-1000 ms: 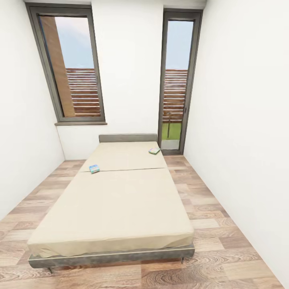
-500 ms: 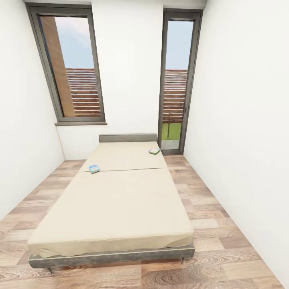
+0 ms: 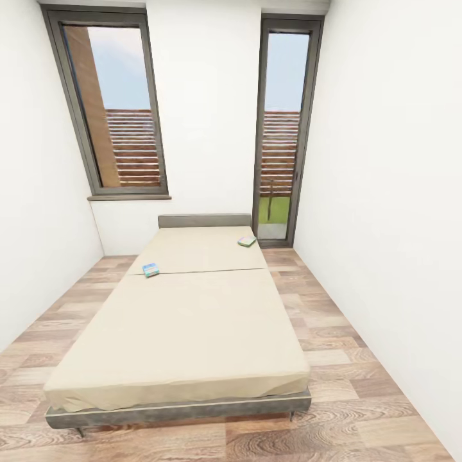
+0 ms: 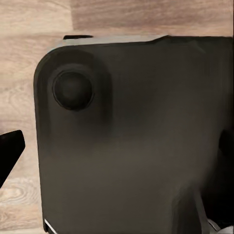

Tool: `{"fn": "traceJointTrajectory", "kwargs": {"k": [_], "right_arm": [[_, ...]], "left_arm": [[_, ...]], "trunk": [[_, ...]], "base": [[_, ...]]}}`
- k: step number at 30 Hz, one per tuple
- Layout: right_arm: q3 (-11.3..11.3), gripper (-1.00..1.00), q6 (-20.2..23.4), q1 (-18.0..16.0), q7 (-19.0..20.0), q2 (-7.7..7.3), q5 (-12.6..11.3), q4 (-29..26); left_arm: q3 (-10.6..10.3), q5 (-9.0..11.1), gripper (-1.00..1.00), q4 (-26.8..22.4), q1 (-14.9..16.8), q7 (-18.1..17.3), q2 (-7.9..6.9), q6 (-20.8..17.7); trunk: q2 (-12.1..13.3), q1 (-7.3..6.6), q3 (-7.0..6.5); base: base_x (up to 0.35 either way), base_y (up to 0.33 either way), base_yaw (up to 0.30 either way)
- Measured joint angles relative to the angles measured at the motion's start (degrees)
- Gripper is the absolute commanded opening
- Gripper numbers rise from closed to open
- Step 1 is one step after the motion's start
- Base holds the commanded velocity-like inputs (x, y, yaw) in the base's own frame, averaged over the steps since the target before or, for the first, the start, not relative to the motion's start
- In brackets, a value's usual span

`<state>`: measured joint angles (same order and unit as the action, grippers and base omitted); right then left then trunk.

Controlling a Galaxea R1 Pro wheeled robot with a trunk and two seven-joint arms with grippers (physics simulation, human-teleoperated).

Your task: Put all the toys in the child's room - the three board games (two on the bed and one on the table), the two jigsaw puzzles on the table, and the tennis ball on the table - inside the toy box on the table in the child's room.

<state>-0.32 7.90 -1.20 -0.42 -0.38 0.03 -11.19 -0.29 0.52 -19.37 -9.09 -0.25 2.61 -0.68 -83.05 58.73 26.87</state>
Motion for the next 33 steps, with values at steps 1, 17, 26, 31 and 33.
{"fn": "traceJointTrajectory", "kwargs": {"k": [1,17,26,31,33], "right_arm": [[0.00,1.00,1.79,-0.29,0.01,0.02,-0.02,-1.37],[0.01,1.00,18.53,-8.32,0.14,0.42,-0.28,-18.13],[0.01,1.00,22.83,-11.88,1.79,0.51,-0.50,-24.97],[0.04,1.00,23.91,-12.74,6.67,0.53,-0.55,-27.95],[0.08,1.00,24.38,-13.06,11.82,0.48,-0.57,-29.21]], "left_arm": [[0.00,0.00,1.00,-0.06,-0.01,0.00,0.00,-0.01],[0.00,4.57,1.00,-33.26,-0.02,-0.08,0.37,-22.77],[0.13,15.36,1.00,-43.99,-0.04,-0.66,0.30,-31.33],[0.19,26.03,1.00,-46.24,-0.04,-2.49,0.09,-33.53],[0.09,32.79,1.00,-46.52,-0.04,-3.69,-0.29,-34.58]], "trunk": [[0.00,0.00,0.00],[0.01,0.00,-0.01],[0.00,0.00,0.00],[0.00,0.00,0.00],[0.00,0.00,0.00]], "base": [[0.000,0.000,0.000],[0.000,0.000,0.000],[0.000,0.000,0.000],[0.000,0.000,0.000],[0.000,0.000,0.000]]}}
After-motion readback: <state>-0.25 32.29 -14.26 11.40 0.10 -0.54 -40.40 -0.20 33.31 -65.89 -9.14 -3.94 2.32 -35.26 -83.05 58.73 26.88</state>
